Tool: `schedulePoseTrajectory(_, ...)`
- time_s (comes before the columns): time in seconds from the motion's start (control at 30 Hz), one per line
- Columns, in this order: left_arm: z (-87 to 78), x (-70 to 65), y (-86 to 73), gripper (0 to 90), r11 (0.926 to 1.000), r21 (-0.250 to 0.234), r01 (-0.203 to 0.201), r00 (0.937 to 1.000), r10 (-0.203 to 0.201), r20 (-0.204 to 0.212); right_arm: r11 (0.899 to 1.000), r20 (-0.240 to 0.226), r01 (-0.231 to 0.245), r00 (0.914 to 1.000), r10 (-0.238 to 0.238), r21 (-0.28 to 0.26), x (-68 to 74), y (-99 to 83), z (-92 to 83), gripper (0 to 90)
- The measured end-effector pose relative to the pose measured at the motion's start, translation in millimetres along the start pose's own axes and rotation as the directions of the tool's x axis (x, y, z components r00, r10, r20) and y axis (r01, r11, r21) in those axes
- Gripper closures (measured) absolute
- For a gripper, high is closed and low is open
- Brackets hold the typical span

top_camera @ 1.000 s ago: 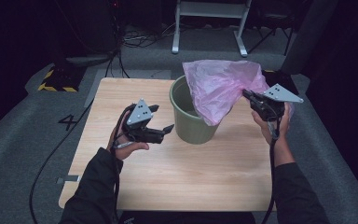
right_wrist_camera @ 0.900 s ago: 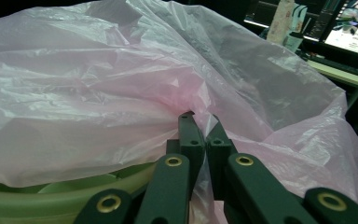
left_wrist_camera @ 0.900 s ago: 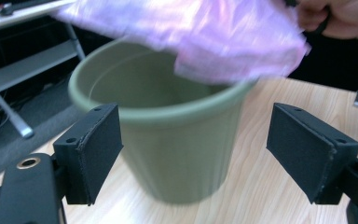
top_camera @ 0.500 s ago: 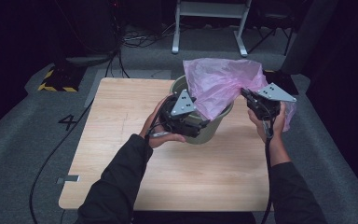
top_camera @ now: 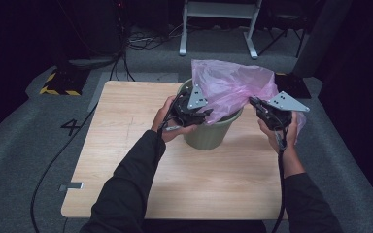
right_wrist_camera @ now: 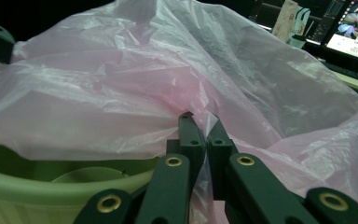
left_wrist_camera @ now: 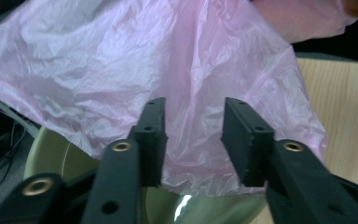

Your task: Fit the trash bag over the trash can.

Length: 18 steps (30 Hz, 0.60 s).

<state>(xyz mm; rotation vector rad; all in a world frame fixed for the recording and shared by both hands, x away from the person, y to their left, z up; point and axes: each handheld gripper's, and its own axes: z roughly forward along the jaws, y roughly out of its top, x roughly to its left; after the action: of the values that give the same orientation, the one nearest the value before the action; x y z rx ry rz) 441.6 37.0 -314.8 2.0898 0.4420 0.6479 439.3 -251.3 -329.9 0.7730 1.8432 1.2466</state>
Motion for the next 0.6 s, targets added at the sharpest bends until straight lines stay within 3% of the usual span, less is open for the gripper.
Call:
schedulePoseTrajectory(0.2, 13.8, 9.0, -5.9, 66.1, 0.9968, 0.079, 0.015, 0.9999, -0.015, -0.001, 0.999, -0.048, 0.041, 0.9980, -0.040, 0.010, 4.7, -2.0, 1.0, 89.2)
schedulePoseTrajectory(0.27, 19.9, 11.9, -7.3, 56.4, 0.9908, 0.120, 0.063, 0.9979, -0.061, -0.025, 0.997, -0.076, 0.068, 0.9948, -0.067, 0.019, 8.2, -3.0, 0.7, 89.2)
schedulePoseTrajectory(0.37, 21.5, 13.2, -8.4, 47.4, 0.9882, 0.132, 0.077, 0.9970, -0.074, -0.023, 0.996, -0.096, 0.088, 0.9918, -0.084, 0.033, 11.1, -3.9, 0.4, 89.0)
schedulePoseTrajectory(0.4, 21.1, 13.6, -8.8, 41.4, 0.9882, 0.124, 0.089, 0.9959, -0.086, -0.028, 0.992, -0.106, 0.117, 0.9881, -0.112, 0.045, 14.4, -4.6, 0.1, 88.9)
schedulePoseTrajectory(0.43, 19.5, 14.9, -9.0, 41.4, 0.9883, 0.111, 0.105, 0.9942, -0.102, -0.034, 0.992, -0.106, 0.117, 0.9881, -0.112, 0.045, 14.4, -4.6, 0.1, 88.9)
schedulePoseTrajectory(0.47, 13.8, 18.3, -9.7, 37.2, 0.9878, 0.071, 0.138, 0.9900, -0.136, -0.036, 0.989, -0.108, 0.136, 0.9856, -0.130, 0.051, 16.8, -4.7, -0.7, 88.7)
schedulePoseTrajectory(0.5, 13.8, 18.3, -9.7, 33.3, 0.9878, 0.071, 0.138, 0.9900, -0.136, -0.036, 0.989, -0.108, 0.136, 0.9856, -0.130, 0.051, 16.8, -4.7, -0.7, 88.7)
schedulePoseTrajectory(0.57, 6.9, 21.2, -9.7, 31.5, 0.9830, 0.011, 0.183, 0.9830, -0.183, -0.016, 0.987, -0.106, 0.150, 0.9840, -0.143, 0.054, 18.7, -4.6, -1.6, 88.6)
schedulePoseTrajectory(0.6, 5.1, 20.8, -8.8, 31.3, 0.9830, -0.002, 0.183, 0.9830, -0.183, -0.010, 0.986, -0.108, 0.158, 0.9825, -0.151, 0.054, 19.6, -4.4, -1.6, 88.4)
